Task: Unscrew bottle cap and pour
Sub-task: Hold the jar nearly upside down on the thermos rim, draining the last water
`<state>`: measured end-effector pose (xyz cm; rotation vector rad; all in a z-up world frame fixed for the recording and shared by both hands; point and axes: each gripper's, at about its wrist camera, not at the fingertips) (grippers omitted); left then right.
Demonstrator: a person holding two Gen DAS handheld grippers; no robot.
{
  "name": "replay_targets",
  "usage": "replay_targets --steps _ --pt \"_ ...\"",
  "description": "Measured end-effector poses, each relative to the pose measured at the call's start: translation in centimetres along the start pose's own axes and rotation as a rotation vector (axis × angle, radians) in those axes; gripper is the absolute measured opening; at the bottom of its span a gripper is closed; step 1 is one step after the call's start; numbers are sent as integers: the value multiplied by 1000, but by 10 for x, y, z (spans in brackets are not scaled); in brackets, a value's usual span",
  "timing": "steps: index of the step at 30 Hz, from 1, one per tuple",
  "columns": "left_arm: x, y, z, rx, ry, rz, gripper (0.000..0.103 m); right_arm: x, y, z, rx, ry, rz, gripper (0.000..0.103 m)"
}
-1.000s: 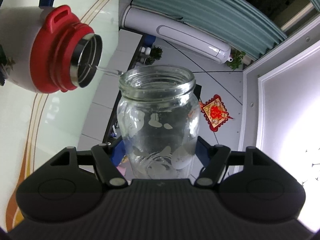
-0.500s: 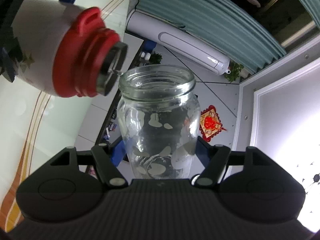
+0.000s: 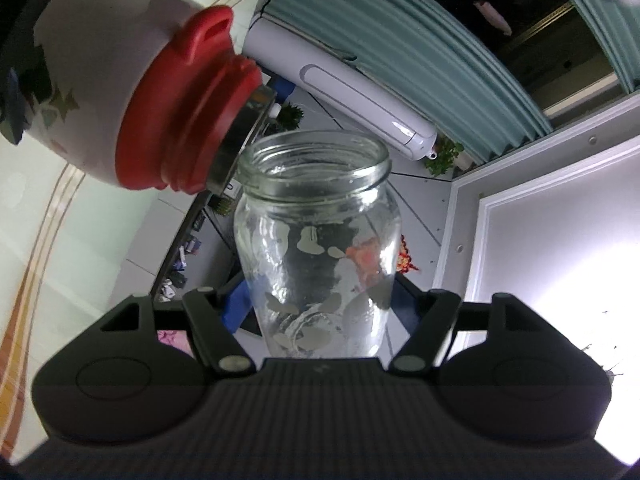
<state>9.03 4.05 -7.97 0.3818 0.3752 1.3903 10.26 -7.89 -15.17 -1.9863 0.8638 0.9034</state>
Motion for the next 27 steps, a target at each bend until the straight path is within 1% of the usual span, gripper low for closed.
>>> replay_targets --steps 10,27 --pt "0 0 0 0 -1 0 83 3 0 -3 0 15 -3 71" --pt "0 0 -1 0 -1 0 83 -3 0 -4 -3 2 -11 71"
Point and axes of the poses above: each gripper's, at about its wrist camera, not at the fingertips, and y roughly against the way its jaws point, x to its left, z to its top, and after that the axes turned 4 degrees about -z, right-handed
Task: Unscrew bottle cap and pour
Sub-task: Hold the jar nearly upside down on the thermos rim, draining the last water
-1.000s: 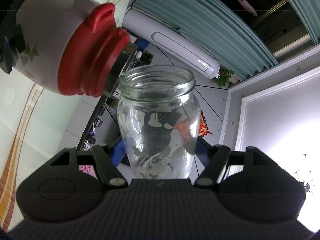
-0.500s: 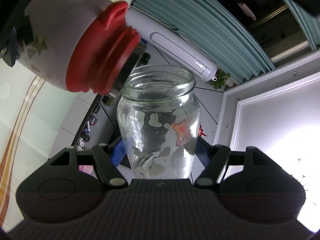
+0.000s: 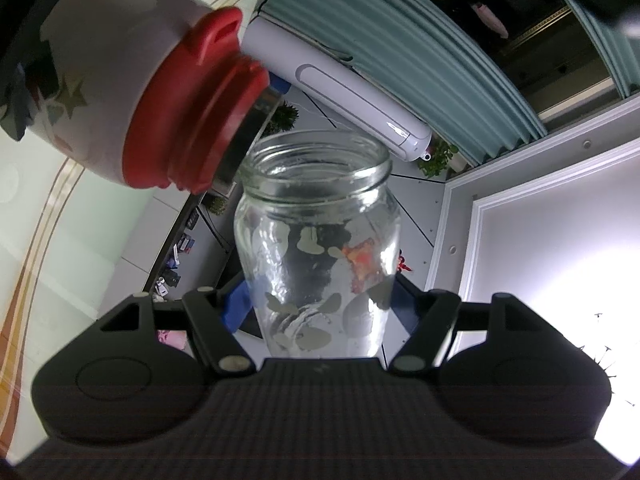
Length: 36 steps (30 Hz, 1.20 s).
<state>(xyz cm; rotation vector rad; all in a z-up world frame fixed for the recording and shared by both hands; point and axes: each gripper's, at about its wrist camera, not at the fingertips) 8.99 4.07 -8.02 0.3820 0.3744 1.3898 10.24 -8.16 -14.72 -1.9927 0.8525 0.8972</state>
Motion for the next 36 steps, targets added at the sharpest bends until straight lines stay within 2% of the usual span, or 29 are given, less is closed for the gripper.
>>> replay_targets --steps 10,36 --pt "0 0 0 0 0 0 83 -5 -1 1 -4 -2 23 71" --pt "0 0 0 -1 0 0 83 -6 5 1 2 -10 19 71"
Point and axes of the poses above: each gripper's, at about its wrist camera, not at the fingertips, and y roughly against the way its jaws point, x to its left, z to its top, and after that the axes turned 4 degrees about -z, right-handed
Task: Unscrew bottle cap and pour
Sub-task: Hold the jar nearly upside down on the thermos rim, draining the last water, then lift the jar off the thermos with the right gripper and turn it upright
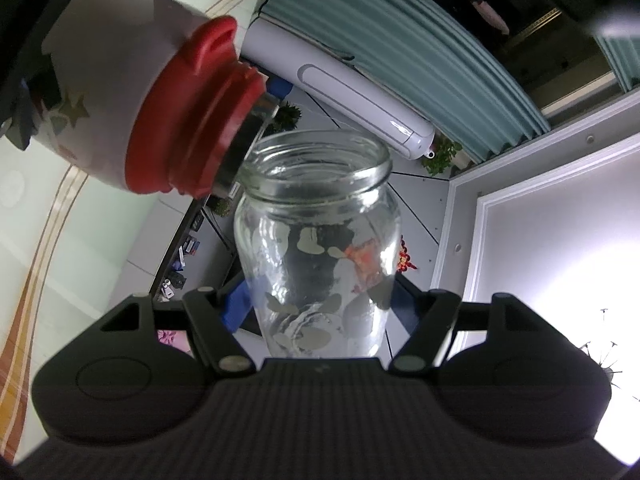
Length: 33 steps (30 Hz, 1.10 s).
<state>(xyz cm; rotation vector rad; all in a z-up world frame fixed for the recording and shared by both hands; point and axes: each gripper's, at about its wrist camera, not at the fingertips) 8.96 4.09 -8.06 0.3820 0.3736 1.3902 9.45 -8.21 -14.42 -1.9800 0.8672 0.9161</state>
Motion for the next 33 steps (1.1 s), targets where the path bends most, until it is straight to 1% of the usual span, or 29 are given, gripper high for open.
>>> replay_targets --steps 10,17,27,33 --pt "1 0 0 0 0 0 83 -4 -4 1 -1 4 3 71" --pt "2 1 -1 1 0 0 83 -8 -4 -1 1 -16 1 71" --pt "3 1 -1 0 0 0 83 -23 -6 -3 24 -67 10 71" --pt "2 1 -1 0 0 0 83 -33 -9 0 47 -129 43 71"
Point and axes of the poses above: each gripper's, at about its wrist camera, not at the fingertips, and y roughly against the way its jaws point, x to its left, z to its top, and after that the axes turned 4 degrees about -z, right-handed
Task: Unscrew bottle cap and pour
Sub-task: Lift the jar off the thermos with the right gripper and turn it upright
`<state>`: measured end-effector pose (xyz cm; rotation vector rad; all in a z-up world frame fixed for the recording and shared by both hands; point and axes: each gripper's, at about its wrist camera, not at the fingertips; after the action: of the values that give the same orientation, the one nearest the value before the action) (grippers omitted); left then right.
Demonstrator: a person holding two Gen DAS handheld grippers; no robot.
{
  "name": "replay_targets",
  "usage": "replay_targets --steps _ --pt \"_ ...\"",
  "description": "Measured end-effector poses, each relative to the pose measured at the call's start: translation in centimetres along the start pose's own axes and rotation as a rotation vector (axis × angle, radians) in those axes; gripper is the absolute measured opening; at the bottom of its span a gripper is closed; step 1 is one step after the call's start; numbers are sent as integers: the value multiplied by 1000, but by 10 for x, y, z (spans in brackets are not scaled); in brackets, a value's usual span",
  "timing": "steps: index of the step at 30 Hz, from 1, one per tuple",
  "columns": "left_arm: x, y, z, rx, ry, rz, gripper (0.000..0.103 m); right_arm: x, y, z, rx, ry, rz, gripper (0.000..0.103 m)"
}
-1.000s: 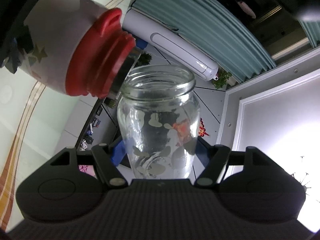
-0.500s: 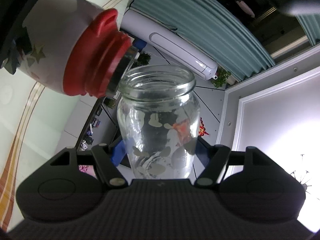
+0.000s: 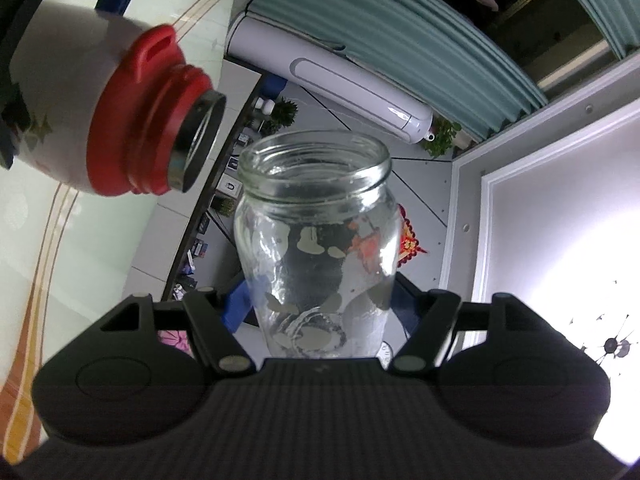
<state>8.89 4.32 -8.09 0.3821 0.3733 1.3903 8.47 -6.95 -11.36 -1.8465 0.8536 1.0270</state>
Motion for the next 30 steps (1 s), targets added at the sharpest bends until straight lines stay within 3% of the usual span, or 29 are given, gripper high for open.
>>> replay_targets --steps 8,20,27,30 --pt "0 0 0 1 0 0 83 -11 -6 0 46 -95 58 71" --pt "1 0 0 0 0 0 83 -33 -27 -7 228 -350 204 71" --pt "1 0 0 0 0 0 83 -48 -30 -12 297 -469 242 71" --pt "1 1 0 0 -1 0 83 -60 -31 -17 342 -581 278 71"
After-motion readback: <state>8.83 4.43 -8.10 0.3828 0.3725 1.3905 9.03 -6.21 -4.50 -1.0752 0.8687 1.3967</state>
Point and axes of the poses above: each gripper's, at about its wrist camera, not at the fingertips, and y roughly against the way its jaws point, x to its left, z to its top, and after that the axes turned 4 degrees about -z, right-handed
